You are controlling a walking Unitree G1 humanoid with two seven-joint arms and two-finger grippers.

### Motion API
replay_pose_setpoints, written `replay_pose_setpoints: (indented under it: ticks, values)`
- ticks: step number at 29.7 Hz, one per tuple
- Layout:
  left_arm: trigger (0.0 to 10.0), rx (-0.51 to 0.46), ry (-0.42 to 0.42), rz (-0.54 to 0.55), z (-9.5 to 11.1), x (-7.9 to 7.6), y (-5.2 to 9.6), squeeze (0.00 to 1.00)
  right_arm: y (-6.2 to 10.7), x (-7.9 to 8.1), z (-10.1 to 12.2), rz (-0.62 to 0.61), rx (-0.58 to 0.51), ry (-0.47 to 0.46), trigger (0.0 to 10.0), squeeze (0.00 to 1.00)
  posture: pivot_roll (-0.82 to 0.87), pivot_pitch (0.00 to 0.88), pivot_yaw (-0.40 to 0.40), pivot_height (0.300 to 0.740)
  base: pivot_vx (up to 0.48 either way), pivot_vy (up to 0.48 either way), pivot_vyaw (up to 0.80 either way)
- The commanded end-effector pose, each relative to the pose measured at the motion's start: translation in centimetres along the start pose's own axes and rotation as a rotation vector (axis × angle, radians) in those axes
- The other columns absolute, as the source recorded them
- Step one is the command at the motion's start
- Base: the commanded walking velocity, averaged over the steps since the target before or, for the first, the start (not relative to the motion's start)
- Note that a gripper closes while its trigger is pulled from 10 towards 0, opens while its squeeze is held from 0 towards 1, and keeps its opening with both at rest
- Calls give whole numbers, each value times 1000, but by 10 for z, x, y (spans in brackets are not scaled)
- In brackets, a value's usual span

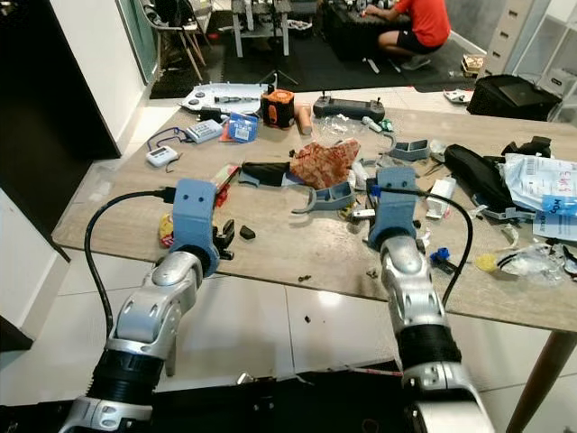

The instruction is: Picking trash to rubbish bin

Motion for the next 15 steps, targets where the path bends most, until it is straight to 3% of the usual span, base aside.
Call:
replay_pose_setpoints:
  ticks: [1,11,12,13,15]
  values:
    - [10000,13,-26,0,-3,1,-1,0,-4,1,-3,19,21,4,10000,0,74,70,22,740,0,0,0]
    - [10000,9,-36,-17,-2,-1,0,0,-23,-7,2,71,68,2,10000,0,80,90,24,740,0,0,0]
    - [10000,-1,-52,-28,-1,-2,0,0,-29,-9,8,77,68,7,10000,0,84,91,18,740,0,0,0]
    - [10000,-66,-129,-27,8,-1,1,0,-38,-12,20,87,63,5,10000,0,85,95,9,740,0,0,0]
    - [10000,-81,-170,-22,11,1,1,0,-42,-11,25,96,68,10,10000,0,87,98,3,740,0,0,0]
Point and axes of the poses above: a point about 5 cm out from each wrist's last joint towards the gripper, its own y axis pointing back from the gripper into the wrist, its own z axis along the axis of the wrist's last joint, x = y × z, the point moved 1 cm from there along -y, pointing out of the wrist towards the gripper, and after that the axes turned 5 degrees about y, right-handed, at the moved point
